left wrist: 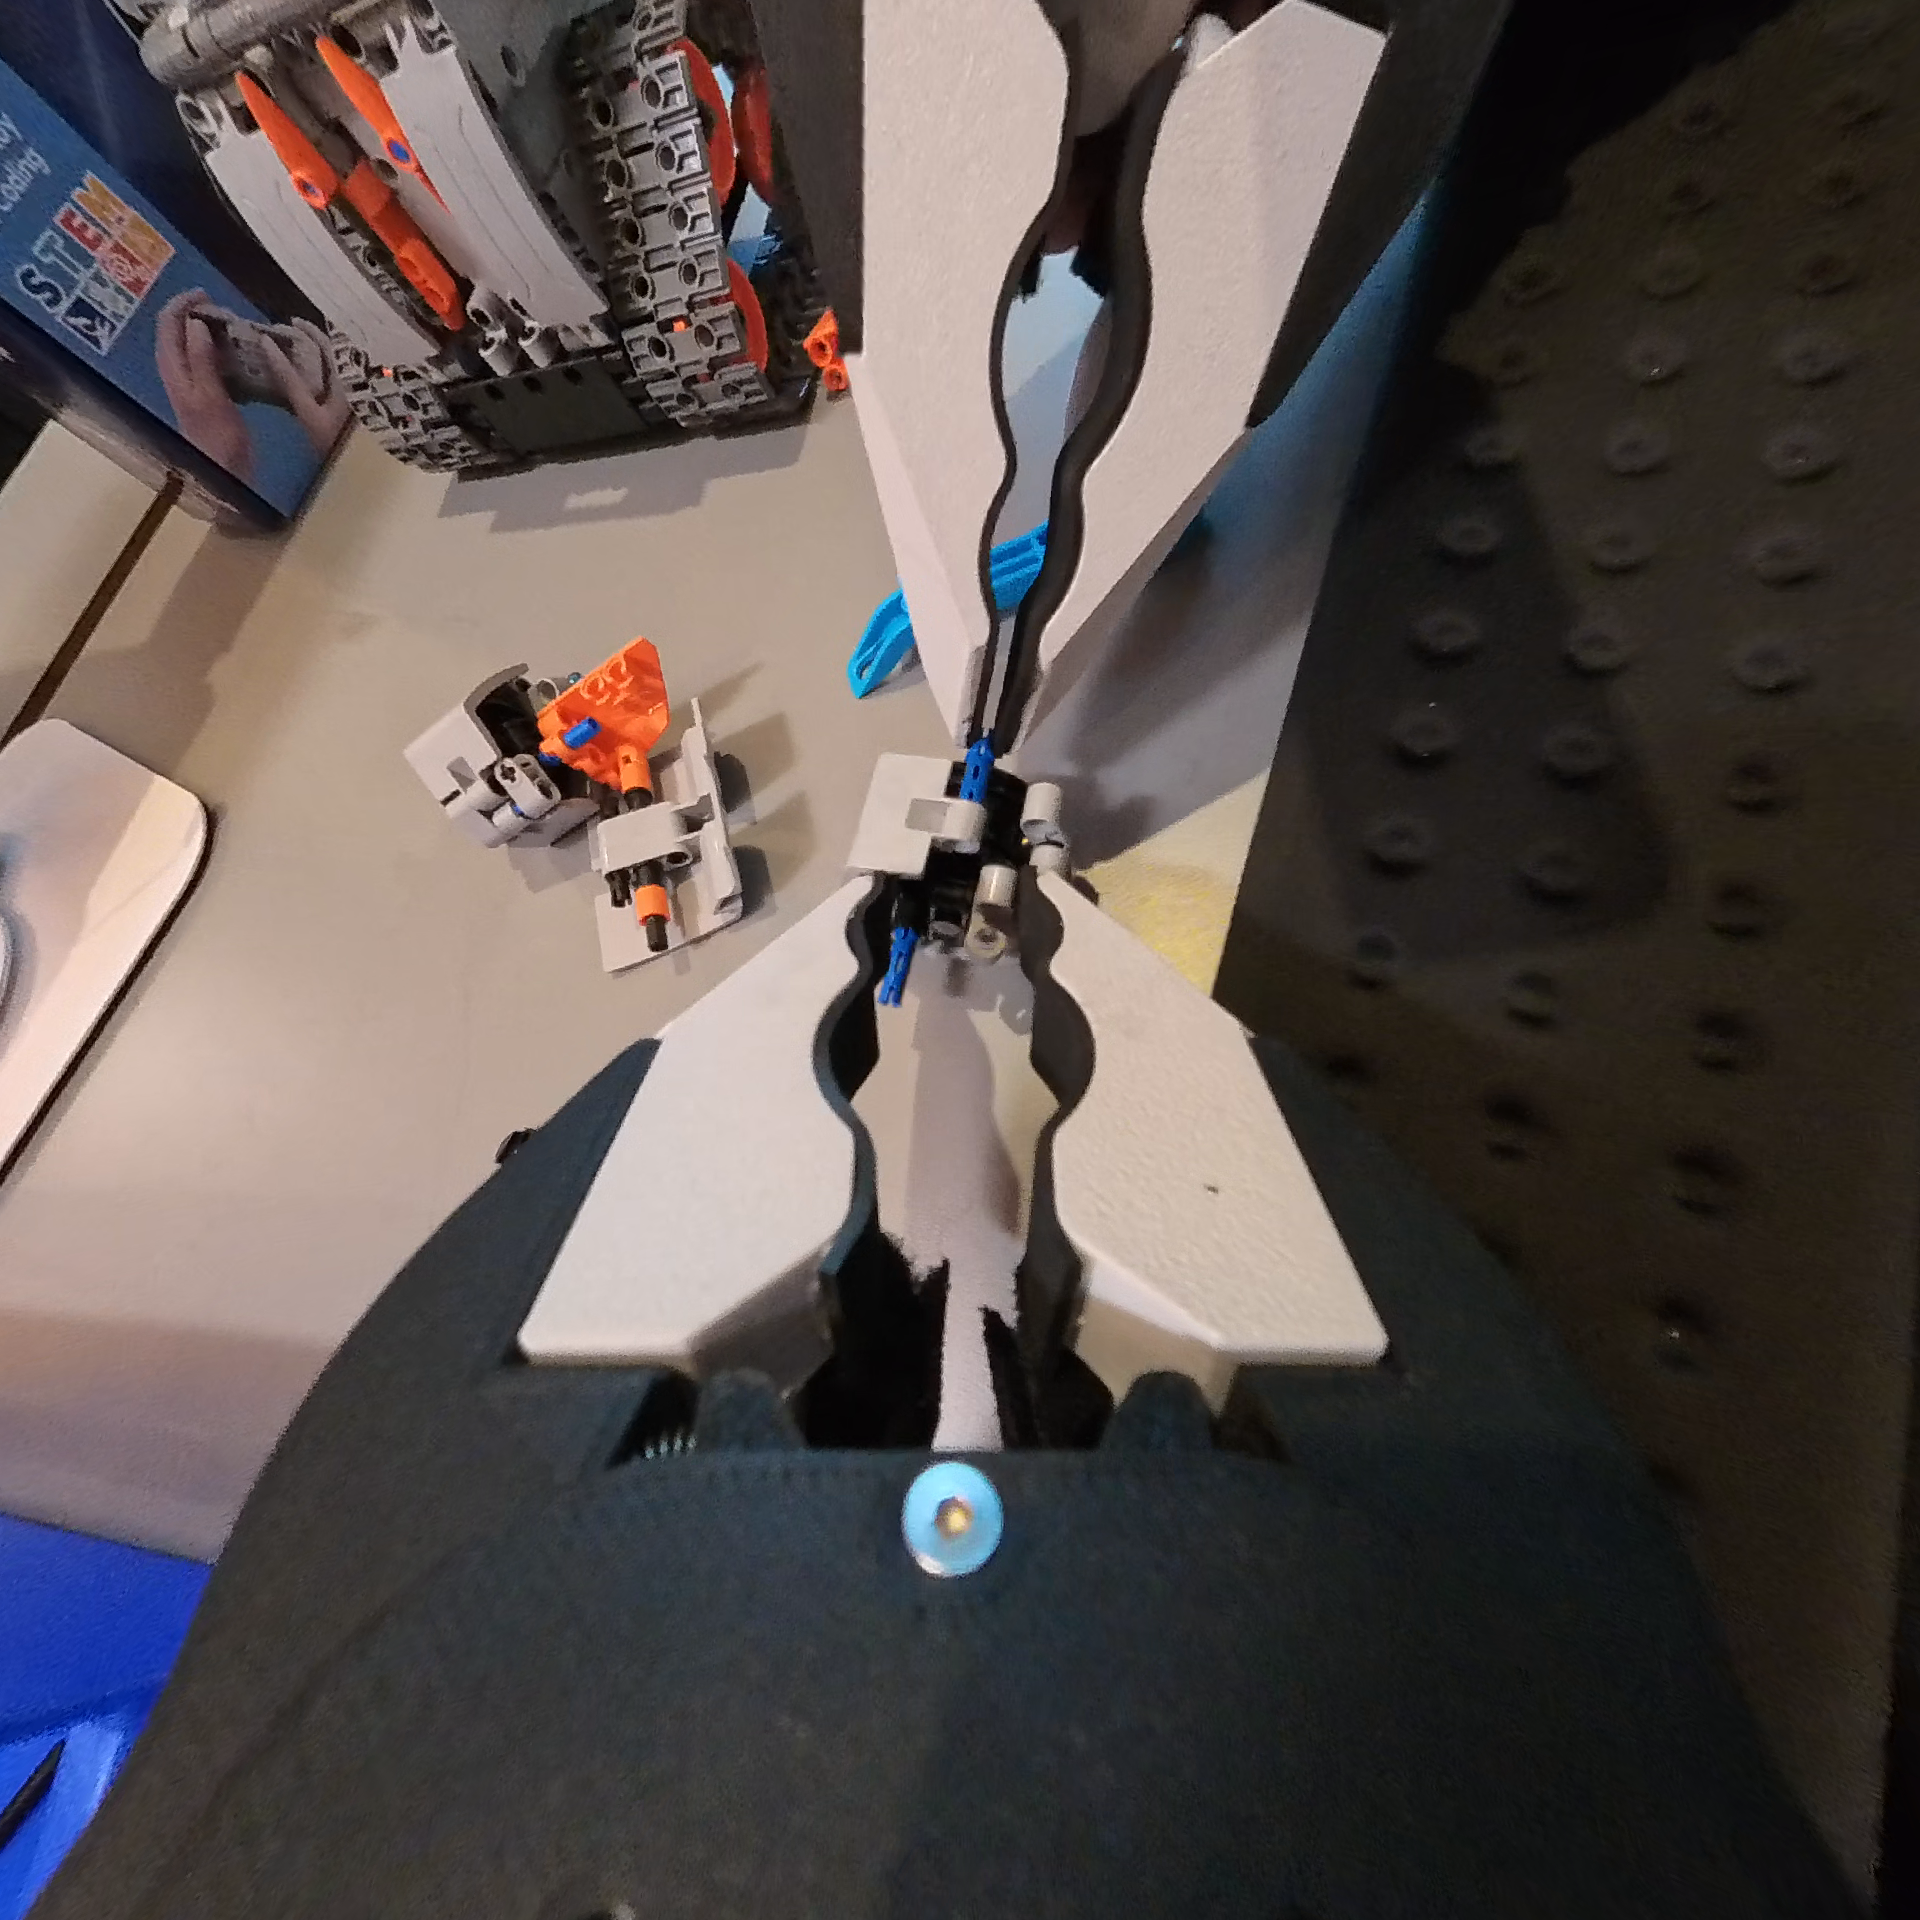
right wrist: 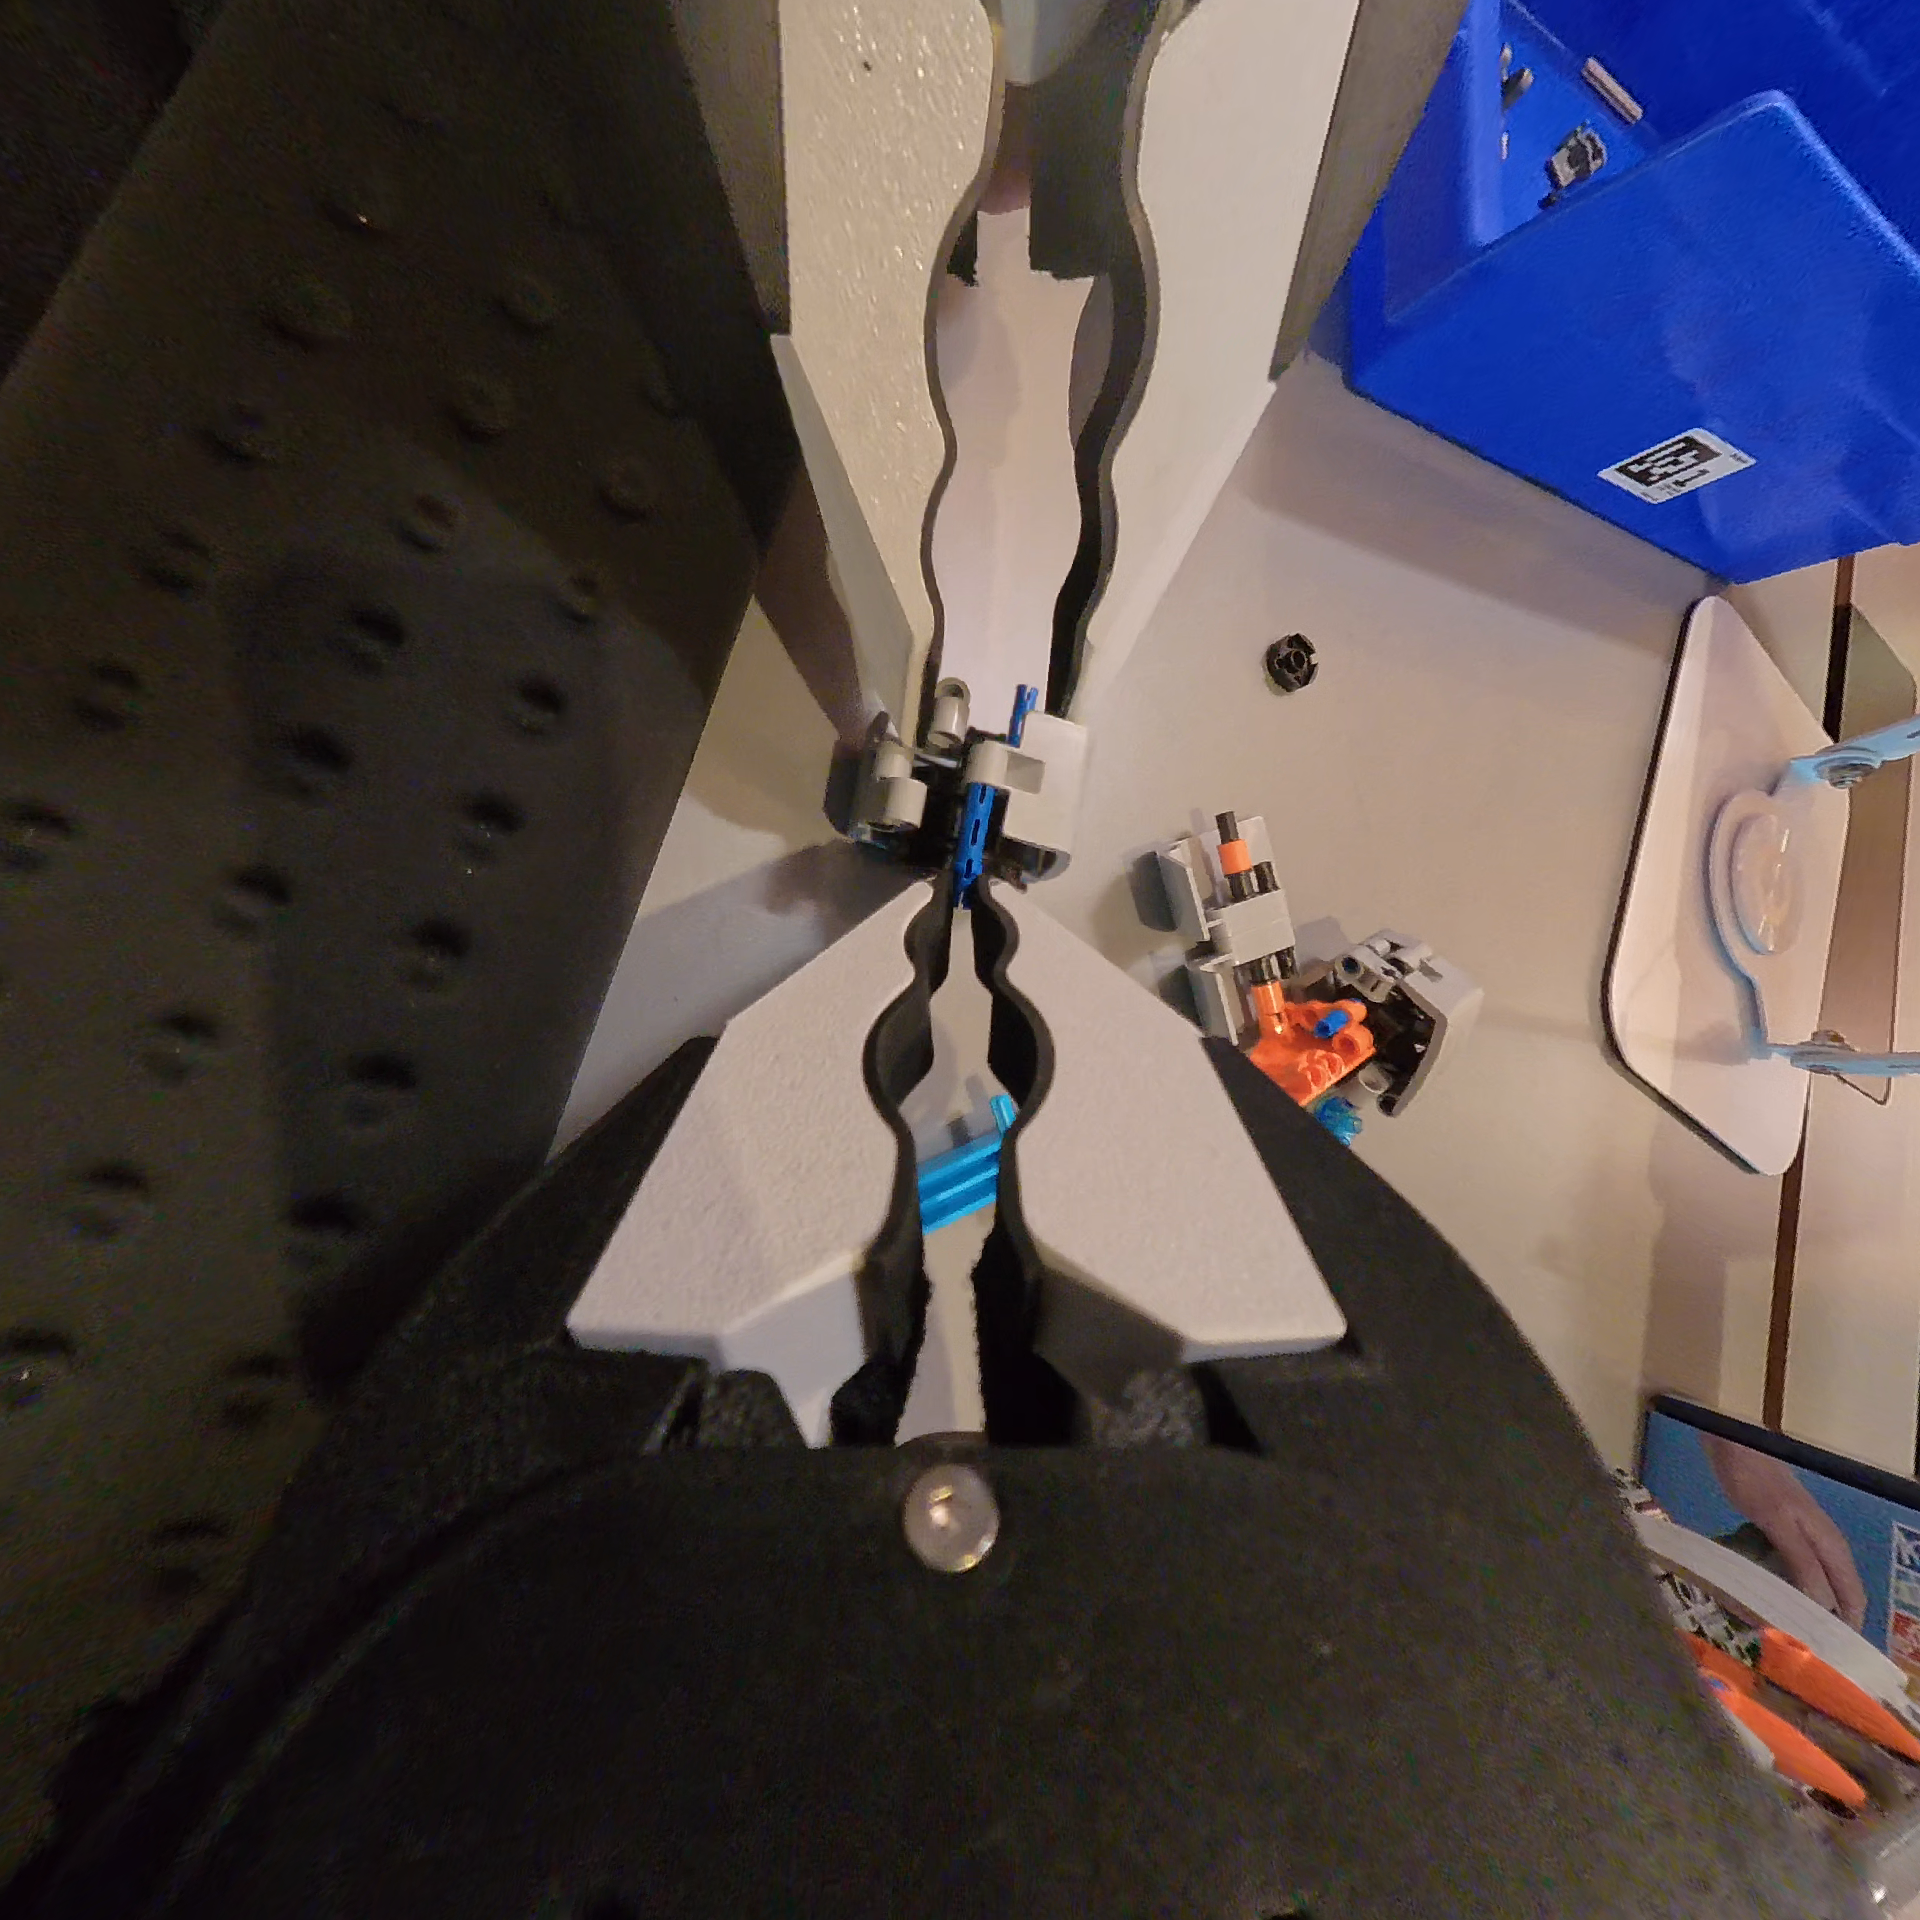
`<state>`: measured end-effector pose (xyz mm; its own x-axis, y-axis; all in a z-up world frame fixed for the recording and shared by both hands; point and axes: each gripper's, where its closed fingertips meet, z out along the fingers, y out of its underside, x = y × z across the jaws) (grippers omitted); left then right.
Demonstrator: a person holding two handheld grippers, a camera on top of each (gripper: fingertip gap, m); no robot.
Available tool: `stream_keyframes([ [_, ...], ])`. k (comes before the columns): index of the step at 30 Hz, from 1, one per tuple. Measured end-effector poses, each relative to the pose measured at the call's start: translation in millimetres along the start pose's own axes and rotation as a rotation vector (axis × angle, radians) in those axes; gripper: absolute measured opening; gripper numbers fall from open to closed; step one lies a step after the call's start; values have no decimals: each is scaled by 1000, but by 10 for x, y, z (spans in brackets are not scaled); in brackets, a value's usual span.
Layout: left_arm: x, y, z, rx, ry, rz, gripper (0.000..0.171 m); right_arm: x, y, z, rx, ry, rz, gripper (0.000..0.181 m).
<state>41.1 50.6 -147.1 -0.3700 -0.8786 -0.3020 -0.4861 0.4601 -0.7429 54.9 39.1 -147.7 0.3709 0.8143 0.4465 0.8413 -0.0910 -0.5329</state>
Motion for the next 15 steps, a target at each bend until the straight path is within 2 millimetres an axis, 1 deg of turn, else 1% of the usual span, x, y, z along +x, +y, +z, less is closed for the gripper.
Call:
stream_keyframes([
  [9,5,17,18,3,36,-22,20,9,-2,-2,15,-12,21,0],
  [15,12,20,27,-1,21,-5,18,13,7,1,1,-9,22,0],
])
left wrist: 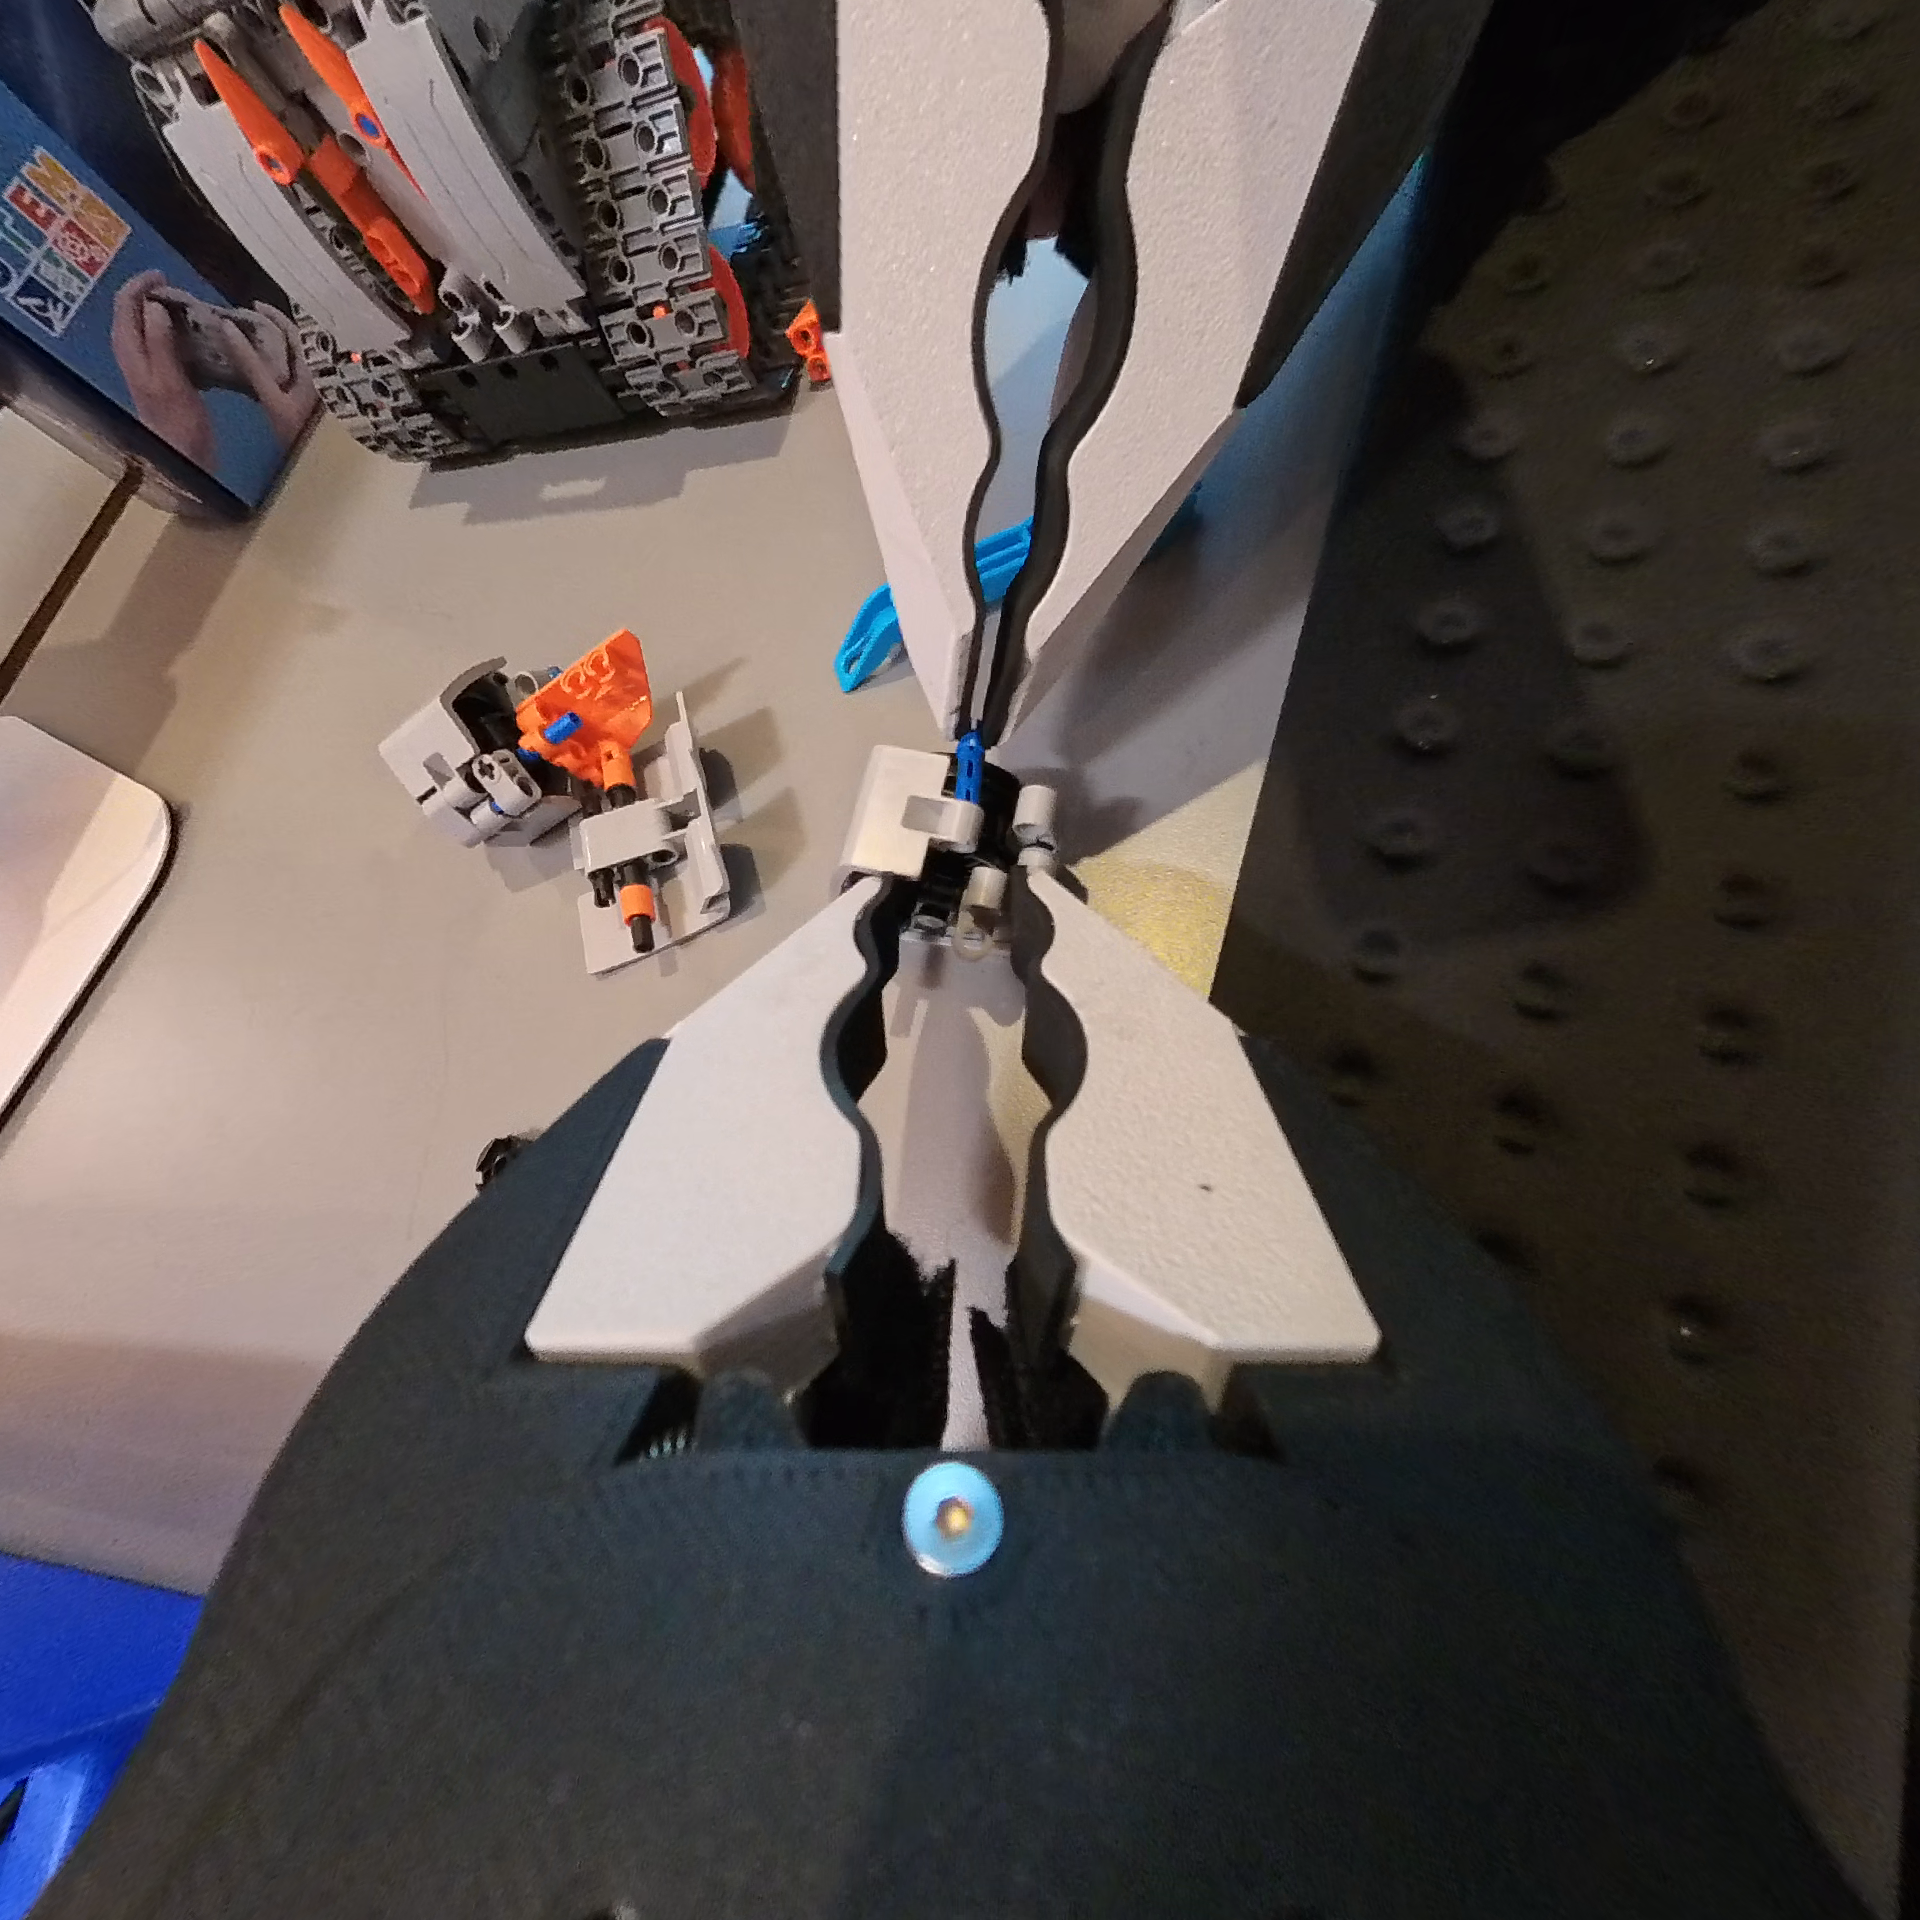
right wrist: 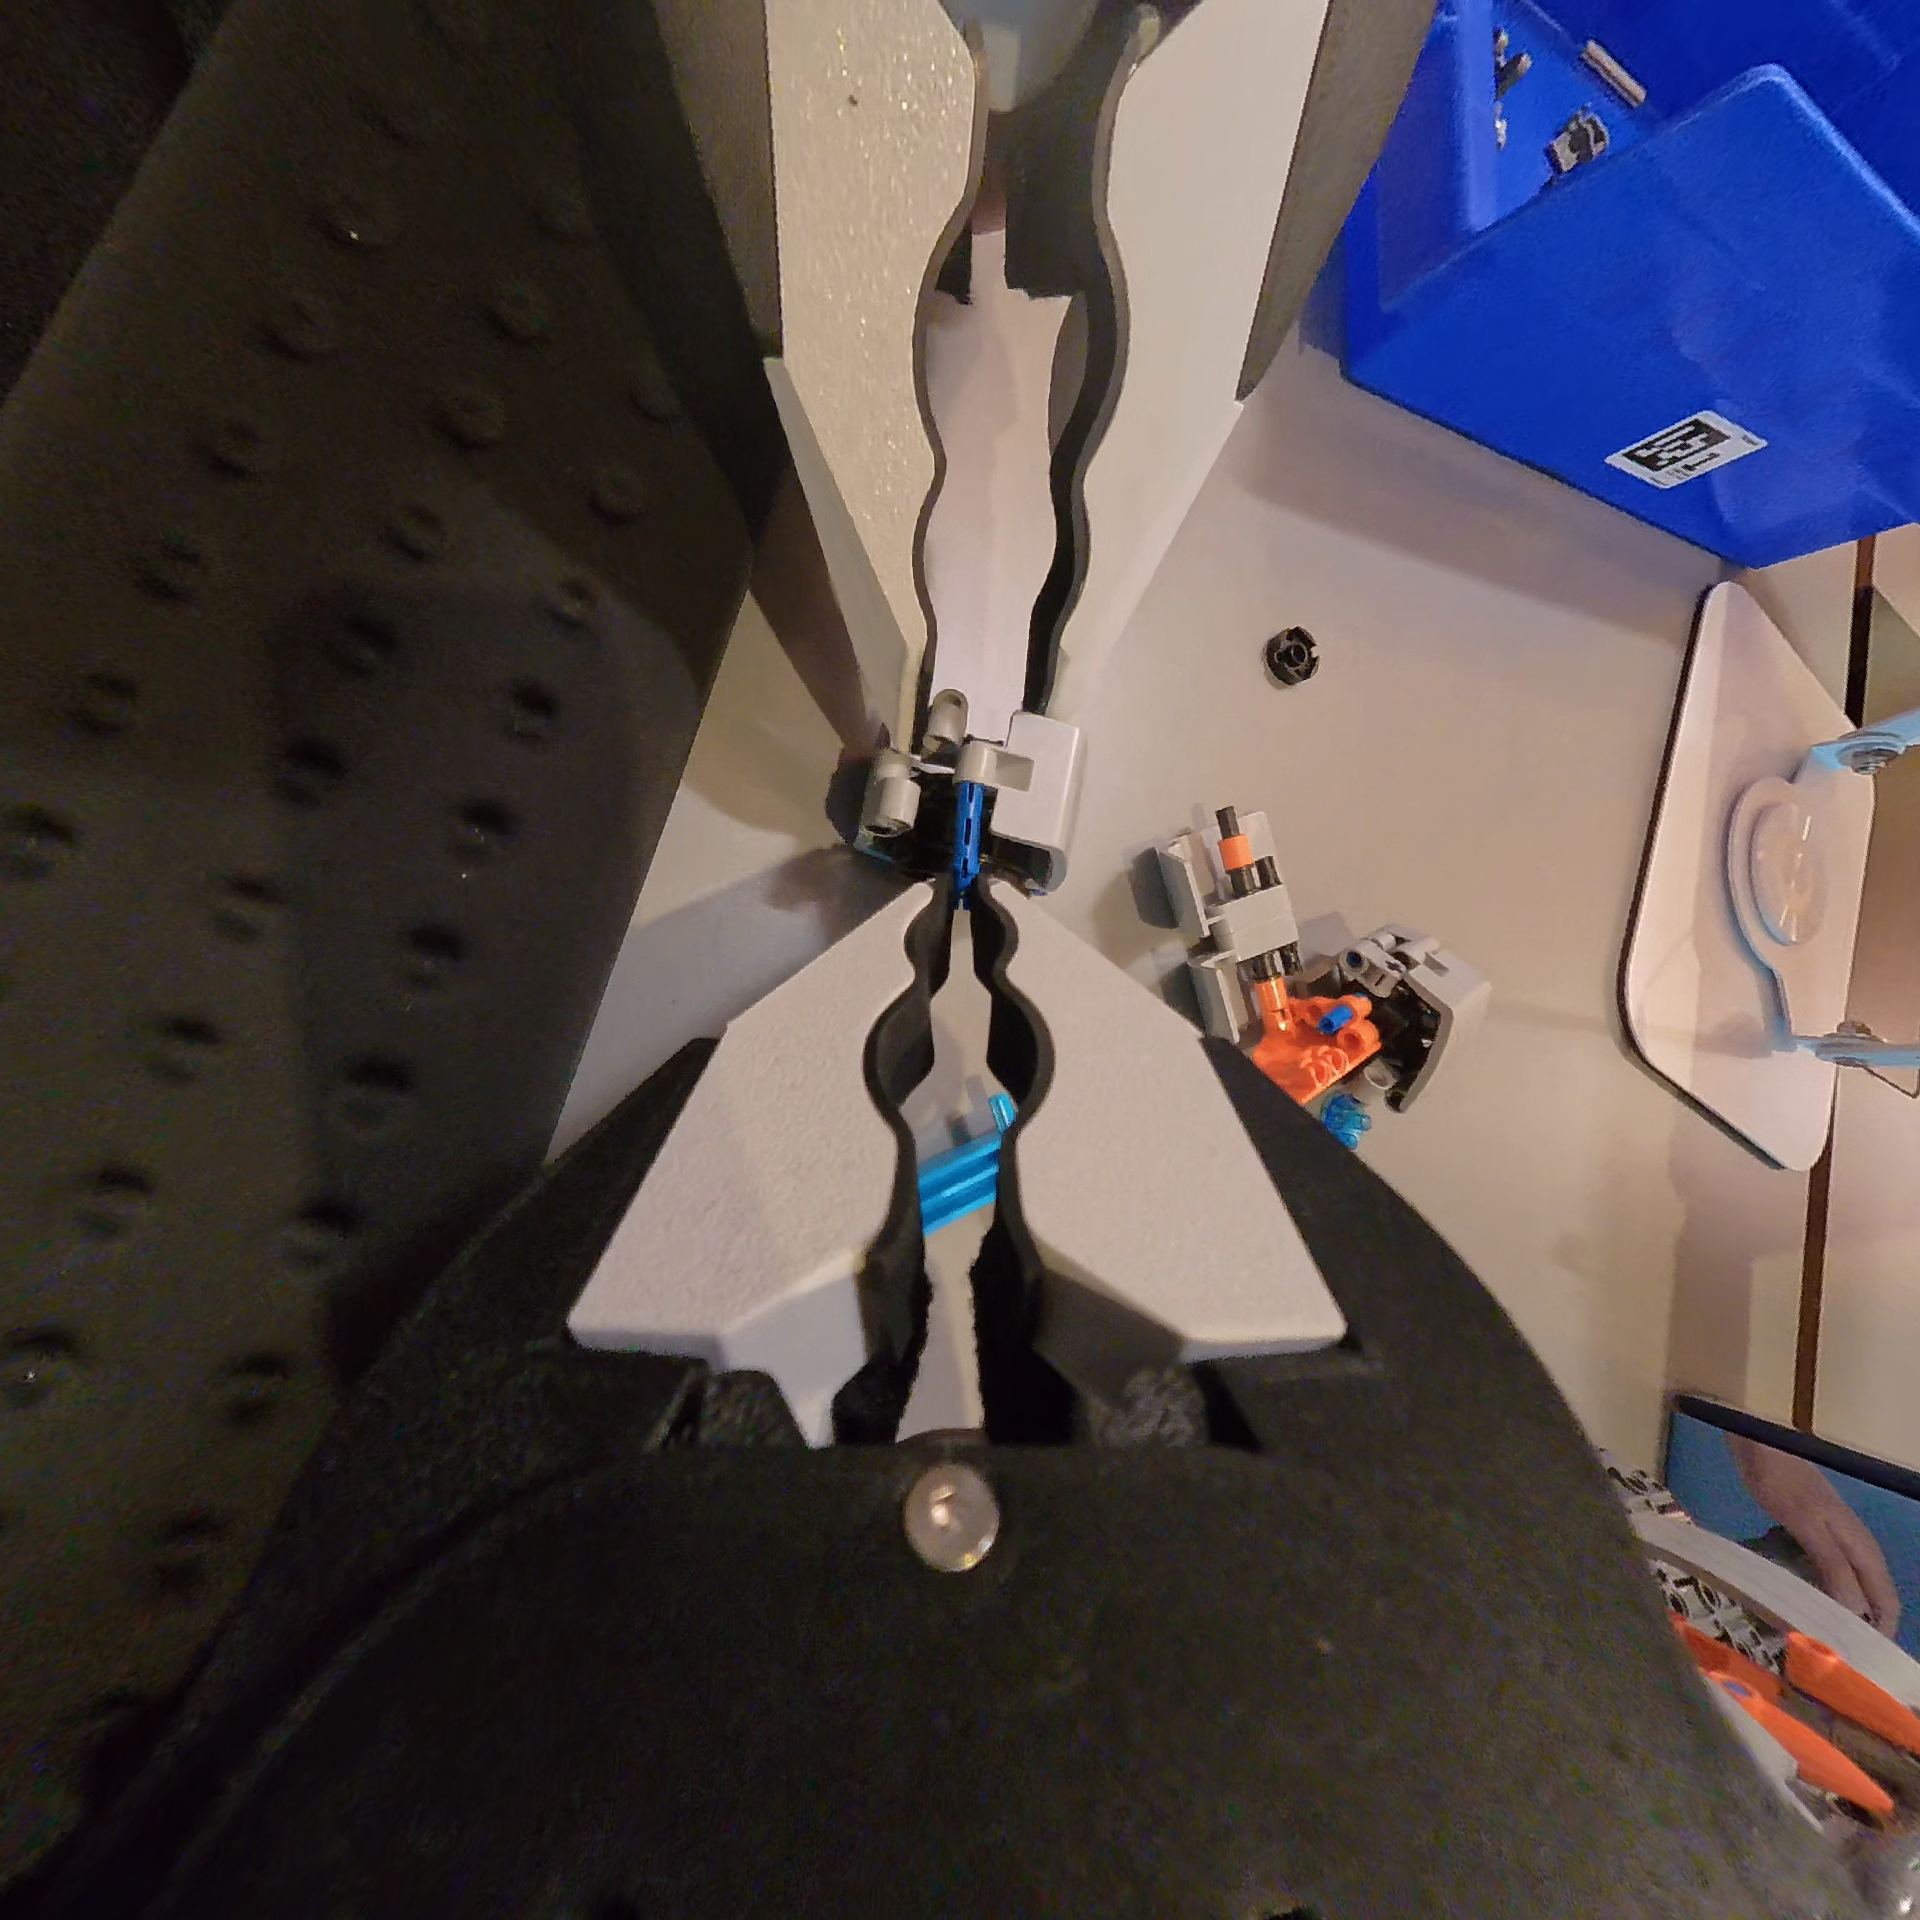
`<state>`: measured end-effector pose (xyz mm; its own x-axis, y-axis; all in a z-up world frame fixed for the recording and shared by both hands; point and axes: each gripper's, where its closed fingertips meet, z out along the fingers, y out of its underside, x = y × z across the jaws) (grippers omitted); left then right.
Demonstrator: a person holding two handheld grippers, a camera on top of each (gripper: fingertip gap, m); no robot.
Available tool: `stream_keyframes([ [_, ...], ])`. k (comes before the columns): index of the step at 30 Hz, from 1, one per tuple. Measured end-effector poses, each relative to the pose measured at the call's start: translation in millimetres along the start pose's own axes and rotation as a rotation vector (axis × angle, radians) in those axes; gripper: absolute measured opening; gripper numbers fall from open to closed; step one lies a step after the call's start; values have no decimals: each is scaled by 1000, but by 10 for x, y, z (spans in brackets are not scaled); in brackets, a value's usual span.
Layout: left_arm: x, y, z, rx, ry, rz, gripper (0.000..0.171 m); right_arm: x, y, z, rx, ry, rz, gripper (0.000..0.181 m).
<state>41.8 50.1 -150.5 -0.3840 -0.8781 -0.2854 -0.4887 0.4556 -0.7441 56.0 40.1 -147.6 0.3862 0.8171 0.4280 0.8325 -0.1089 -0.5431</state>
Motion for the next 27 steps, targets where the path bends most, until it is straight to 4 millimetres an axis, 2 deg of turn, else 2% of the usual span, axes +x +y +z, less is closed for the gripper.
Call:
stream_keyframes([
  [19,6,-44,34,5,-32,24,15,-45,37,48,-26,-72,153,0],
  [27,35,-30,76,-20,-43,69,14,-2,3,-6,-15,-29,91,0],
])
